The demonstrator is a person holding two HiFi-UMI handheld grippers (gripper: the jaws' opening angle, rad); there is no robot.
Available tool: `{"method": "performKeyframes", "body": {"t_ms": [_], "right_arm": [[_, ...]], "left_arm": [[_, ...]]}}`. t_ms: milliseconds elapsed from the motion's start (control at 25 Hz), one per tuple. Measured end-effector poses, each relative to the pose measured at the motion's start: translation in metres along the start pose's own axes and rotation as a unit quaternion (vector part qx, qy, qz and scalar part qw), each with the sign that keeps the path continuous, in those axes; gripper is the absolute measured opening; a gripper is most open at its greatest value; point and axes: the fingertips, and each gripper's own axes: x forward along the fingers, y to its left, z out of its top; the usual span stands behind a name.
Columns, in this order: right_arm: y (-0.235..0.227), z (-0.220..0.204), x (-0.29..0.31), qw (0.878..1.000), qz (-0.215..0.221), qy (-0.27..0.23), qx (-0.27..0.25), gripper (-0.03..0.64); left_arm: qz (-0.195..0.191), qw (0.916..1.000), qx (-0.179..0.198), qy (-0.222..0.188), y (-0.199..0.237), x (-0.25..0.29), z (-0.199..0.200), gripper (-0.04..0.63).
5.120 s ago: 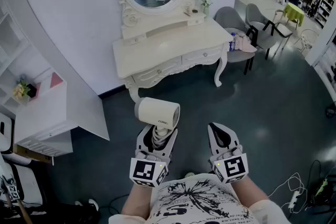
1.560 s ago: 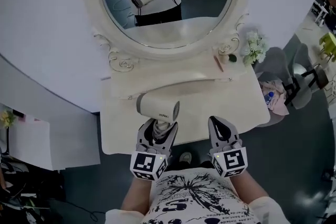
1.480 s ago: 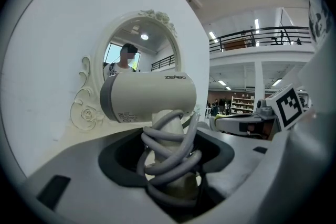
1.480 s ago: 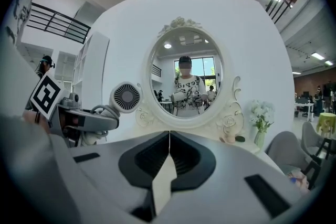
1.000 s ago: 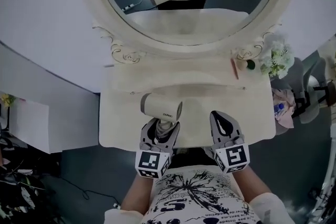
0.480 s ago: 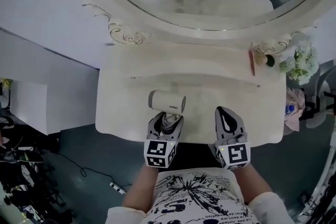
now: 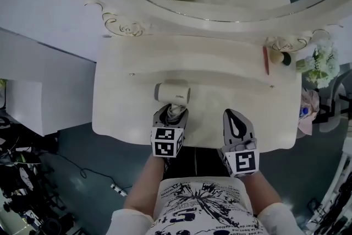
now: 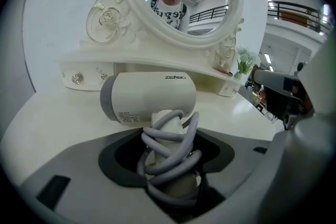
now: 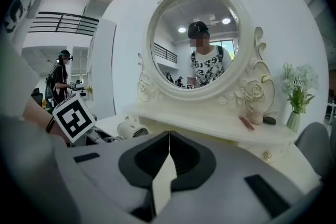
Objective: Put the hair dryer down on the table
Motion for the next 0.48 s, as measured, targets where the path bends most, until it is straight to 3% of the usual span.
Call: {"method": "performKeyframes", "body": {"t_ms": [200, 400, 480], "right_arm": [[-0.013, -0.003, 0.001, 1.0, -0.011, 0.006, 0.004, 0.018], [-0.02, -0.003, 0.003, 1.0, -0.018, 0.007, 0.009, 0.018], [-0.021, -0.005, 0.004, 1.0, -0.019, 0.01, 0.012, 0.018]], "left_arm": [[0.002, 0.9997, 0.0, 0.026, -0.002, 0.015, 0.0, 0.267], [0.024, 0.997, 0.061, 0.041, -0.001, 0.025, -0.001, 0.267], [0.026, 0.9966, 0.065, 0.042, -0.001, 0.026, -0.001, 0.267]]}}
